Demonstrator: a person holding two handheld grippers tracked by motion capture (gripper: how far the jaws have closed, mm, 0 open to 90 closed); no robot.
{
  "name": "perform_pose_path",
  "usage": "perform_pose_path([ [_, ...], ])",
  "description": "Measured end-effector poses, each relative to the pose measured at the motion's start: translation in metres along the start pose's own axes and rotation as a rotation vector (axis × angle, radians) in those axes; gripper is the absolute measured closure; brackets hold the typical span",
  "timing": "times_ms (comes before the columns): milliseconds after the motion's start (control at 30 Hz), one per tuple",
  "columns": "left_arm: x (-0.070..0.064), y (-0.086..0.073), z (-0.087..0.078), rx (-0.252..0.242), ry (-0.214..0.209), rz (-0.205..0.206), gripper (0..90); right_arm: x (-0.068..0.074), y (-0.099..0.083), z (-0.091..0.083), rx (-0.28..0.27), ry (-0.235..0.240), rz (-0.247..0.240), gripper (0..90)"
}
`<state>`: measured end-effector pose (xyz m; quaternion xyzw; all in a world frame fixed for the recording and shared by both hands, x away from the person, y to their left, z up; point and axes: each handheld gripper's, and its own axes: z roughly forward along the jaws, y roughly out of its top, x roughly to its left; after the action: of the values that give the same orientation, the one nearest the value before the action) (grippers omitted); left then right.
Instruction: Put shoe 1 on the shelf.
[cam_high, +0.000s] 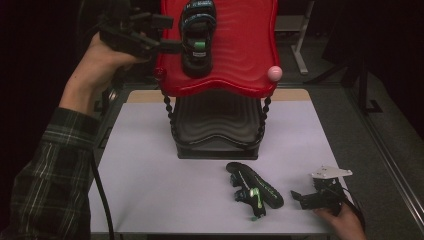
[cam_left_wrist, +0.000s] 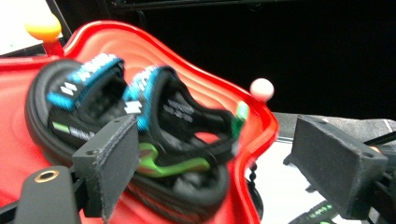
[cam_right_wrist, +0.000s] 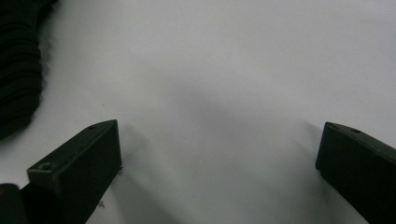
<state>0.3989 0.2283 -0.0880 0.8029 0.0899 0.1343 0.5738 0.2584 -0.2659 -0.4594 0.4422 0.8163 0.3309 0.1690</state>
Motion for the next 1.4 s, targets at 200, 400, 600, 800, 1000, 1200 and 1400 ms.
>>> perform_pose_path([
  [200, -0.016, -0.016, -0.01, 0.014, 0.002, -0.006, 14.8, 0.0, 0.0, 0.0, 0.001, 0.0, 0.0, 0.0],
  [400, -0.041, -0.04, -0.018, 0.039, 0.006, -0.013, 14.8, 0.0, 0.0, 0.0, 0.002, 0.0, 0.0, 0.0],
  [600, -0.061, -0.064, -0.024, 0.059, 0.005, -0.02, 14.8, 0.0, 0.001, 0.0, 0.008, 0.002, 0.004, 0.0],
  [800, -0.077, -0.088, -0.03, 0.061, -0.01, -0.03, 14.8, 0.0, 0.001, 0.0, 0.005, 0.002, 0.004, 0.0],
  [1000, -0.086, -0.109, -0.034, 0.053, -0.011, -0.046, 14.9, 0.0, 0.001, 0.0, 0.005, 0.002, 0.004, 0.0],
  [1200, -0.097, -0.149, -0.031, 0.083, 0.003, -0.08, 14.9, 0.0, 0.001, 0.0, 0.004, 0.002, 0.004, 0.0],
  [1400, -0.103, -0.191, -0.022, 0.114, 0.014, -0.129, 14.9, 0.0, 0.001, 0.0, 0.005, 0.002, 0.004, 0.0],
])
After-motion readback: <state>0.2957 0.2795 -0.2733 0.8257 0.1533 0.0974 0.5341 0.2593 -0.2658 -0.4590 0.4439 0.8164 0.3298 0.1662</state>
